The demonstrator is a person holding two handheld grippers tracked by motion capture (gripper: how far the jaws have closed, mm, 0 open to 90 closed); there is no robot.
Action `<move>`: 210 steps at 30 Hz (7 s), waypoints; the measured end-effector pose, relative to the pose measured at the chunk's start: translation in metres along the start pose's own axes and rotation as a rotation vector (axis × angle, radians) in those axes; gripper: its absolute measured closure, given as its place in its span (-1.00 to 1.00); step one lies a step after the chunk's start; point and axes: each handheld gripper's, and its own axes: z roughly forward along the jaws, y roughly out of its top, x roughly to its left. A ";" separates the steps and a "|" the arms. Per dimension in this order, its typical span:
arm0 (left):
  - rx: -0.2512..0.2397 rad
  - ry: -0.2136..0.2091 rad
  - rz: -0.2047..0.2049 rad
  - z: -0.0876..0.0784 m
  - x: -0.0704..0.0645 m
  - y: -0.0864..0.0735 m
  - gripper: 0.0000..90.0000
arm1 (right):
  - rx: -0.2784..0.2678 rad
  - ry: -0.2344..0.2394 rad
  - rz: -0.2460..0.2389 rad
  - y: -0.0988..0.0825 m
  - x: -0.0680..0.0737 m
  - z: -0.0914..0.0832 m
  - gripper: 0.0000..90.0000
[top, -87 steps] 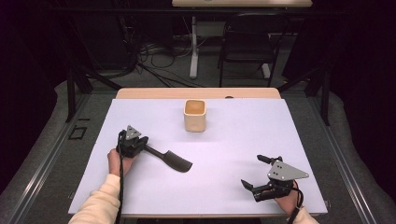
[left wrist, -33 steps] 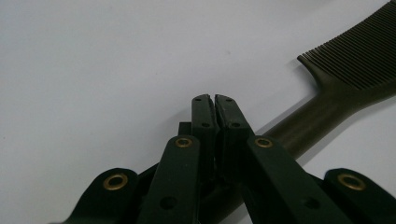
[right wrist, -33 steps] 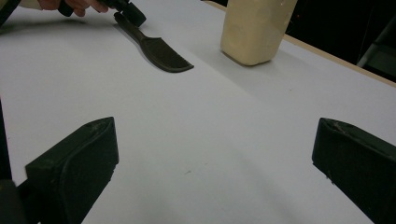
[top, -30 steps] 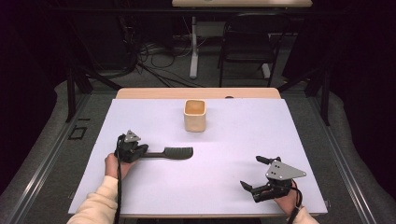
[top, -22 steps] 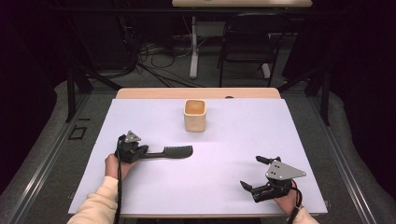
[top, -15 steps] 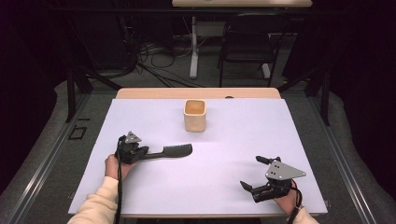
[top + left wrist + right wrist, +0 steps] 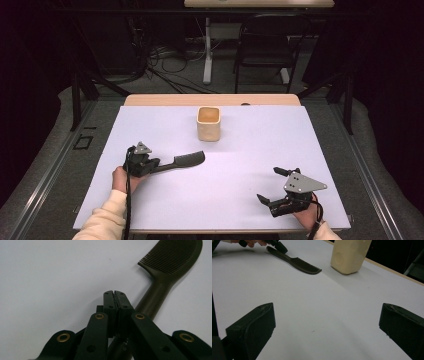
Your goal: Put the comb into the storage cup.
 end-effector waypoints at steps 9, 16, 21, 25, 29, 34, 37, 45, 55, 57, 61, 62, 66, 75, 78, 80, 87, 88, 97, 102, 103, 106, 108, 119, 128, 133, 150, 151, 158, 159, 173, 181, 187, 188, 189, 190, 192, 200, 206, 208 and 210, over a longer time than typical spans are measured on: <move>0.015 -0.019 -0.009 -0.001 -0.003 0.001 0.95 | 0.000 0.000 -0.001 0.000 0.000 0.000 -1.00; 0.031 -0.036 -0.013 -0.001 -0.006 0.003 0.93 | 0.004 0.002 -0.006 0.000 0.000 0.001 -1.00; 0.037 -0.046 -0.025 -0.001 -0.008 0.003 0.92 | 0.004 0.005 -0.006 0.000 0.000 0.001 -1.00; 0.043 -0.058 -0.019 -0.003 -0.010 0.003 0.92 | 0.006 0.007 -0.008 0.000 0.001 0.001 -1.00; 0.047 -0.065 -0.011 -0.003 -0.011 0.004 0.92 | 0.008 0.007 -0.005 0.000 0.000 0.002 -1.00; 0.042 -0.059 -0.008 -0.004 -0.013 0.004 0.90 | 0.010 0.010 -0.004 0.000 0.001 0.002 -1.00; 0.030 -0.053 -0.014 -0.005 -0.012 0.005 0.83 | 0.010 0.010 -0.005 0.000 0.001 0.002 -1.00; -0.003 -0.002 -0.028 -0.014 -0.008 0.009 0.13 | 0.012 0.011 -0.006 -0.001 0.001 0.002 -1.00; -0.008 0.044 -0.021 -0.022 -0.008 0.014 -0.47 | 0.008 0.011 0.000 -0.001 0.001 0.002 -1.00; -0.004 0.045 -0.016 -0.022 -0.008 0.014 -0.56 | 0.011 0.013 -0.003 -0.001 0.000 0.002 -1.00; 0.000 0.040 -0.002 -0.023 -0.010 0.015 -0.69 | 0.012 0.013 -0.002 -0.001 0.001 0.002 -1.00; -0.001 0.042 0.003 -0.023 -0.010 0.016 -0.73 | 0.013 0.014 -0.002 -0.001 0.001 0.002 -1.00; 0.002 0.042 0.020 -0.023 -0.012 0.017 -0.88 | 0.011 0.015 -0.001 -0.001 0.000 0.002 -1.00; 0.049 0.039 0.061 -0.020 -0.017 0.021 -1.00 | 0.014 0.016 -0.003 -0.001 0.000 0.003 -1.00; 0.054 0.044 0.076 -0.020 -0.019 0.022 -1.00 | 0.013 0.016 -0.003 -0.001 0.000 0.002 -1.00; 0.064 0.046 0.089 -0.019 -0.020 0.023 -1.00 | 0.013 0.015 -0.003 -0.001 0.000 0.003 -1.00; 0.092 0.036 0.122 -0.015 -0.024 0.027 -1.00 | 0.014 0.016 -0.002 -0.001 0.000 0.003 -1.00; 0.094 0.035 0.126 -0.015 -0.024 0.027 -1.00 | 0.014 0.016 -0.002 -0.001 0.000 0.003 -1.00; 0.120 0.030 0.148 -0.013 -0.027 0.032 -1.00 | 0.017 0.017 0.000 -0.001 0.001 0.003 -1.00; 0.144 0.022 0.165 -0.011 -0.029 0.034 -1.00 | 0.017 0.018 0.001 -0.001 0.001 0.003 -1.00; 0.147 0.025 0.168 -0.011 -0.030 0.035 -1.00 | 0.017 0.018 0.001 -0.001 0.001 0.003 -1.00; 0.163 0.019 0.172 -0.009 -0.031 0.037 -1.00 | 0.017 0.018 -0.002 -0.001 0.001 0.003 -1.00; 0.174 0.016 0.181 -0.008 -0.032 0.039 -1.00 | 0.017 0.018 -0.003 -0.001 0.001 0.003 -1.00; 0.225 0.013 0.211 -0.003 -0.036 0.047 -0.99 | 0.018 0.020 -0.005 -0.001 0.001 0.004 -1.00; 0.259 0.018 0.251 0.002 -0.045 0.049 -0.78 | 0.019 0.023 -0.009 -0.001 0.001 0.004 -1.00; 0.292 0.020 0.271 0.006 -0.047 0.049 -0.43 | 0.022 0.024 -0.009 -0.001 0.001 0.004 -1.00; 0.403 -0.037 0.234 0.013 -0.040 0.057 0.38 | 0.029 0.032 -0.012 -0.001 0.002 0.005 -1.00; 0.413 -0.041 0.234 0.014 -0.040 0.058 0.39 | 0.029 0.033 -0.012 -0.001 0.002 0.005 -1.00; 0.442 -0.078 0.215 0.019 -0.037 0.063 0.47 | 0.032 0.035 -0.015 -0.001 0.002 0.005 -1.00; 0.444 -0.078 0.210 0.019 -0.037 0.064 0.47 | 0.033 0.037 -0.015 -0.001 0.002 0.005 -1.00; 0.465 -0.093 0.196 0.022 -0.037 0.067 0.57 | 0.038 0.040 -0.013 -0.002 0.002 0.006 -1.00; 0.460 -0.089 0.188 0.021 -0.037 0.066 0.60 | 0.039 0.040 -0.014 -0.002 0.002 0.006 -1.00; 0.454 -0.085 0.188 0.019 -0.036 0.065 0.60 | 0.038 0.037 -0.016 -0.001 0.003 0.006 -1.00; 0.455 -0.082 0.188 0.018 -0.037 0.064 0.60 | 0.038 0.038 -0.015 -0.001 0.003 0.006 -1.00; 0.454 -0.083 0.189 0.018 -0.036 0.064 0.60 | 0.038 0.038 -0.015 -0.001 0.003 0.006 -1.00; 0.452 -0.081 0.190 0.018 -0.037 0.063 0.60 | 0.040 0.038 -0.016 -0.001 0.003 0.006 -1.00; 0.451 -0.077 0.191 0.017 -0.037 0.063 0.60 | 0.040 0.036 -0.015 -0.001 0.003 0.005 -1.00; 0.414 -0.088 0.196 0.008 -0.037 0.062 0.60 | 0.042 0.031 -0.013 -0.002 0.003 0.006 -0.99; 0.384 -0.097 0.184 0.003 -0.037 0.061 0.60 | 0.041 0.032 -0.012 -0.002 0.003 0.006 -0.99; 0.379 -0.098 0.183 0.001 -0.038 0.061 0.60 | 0.039 0.032 -0.012 -0.002 0.003 0.006 -0.99; 0.366 -0.104 0.181 -0.001 -0.037 0.060 0.60 | 0.041 0.034 -0.010 -0.002 0.003 0.006 -0.99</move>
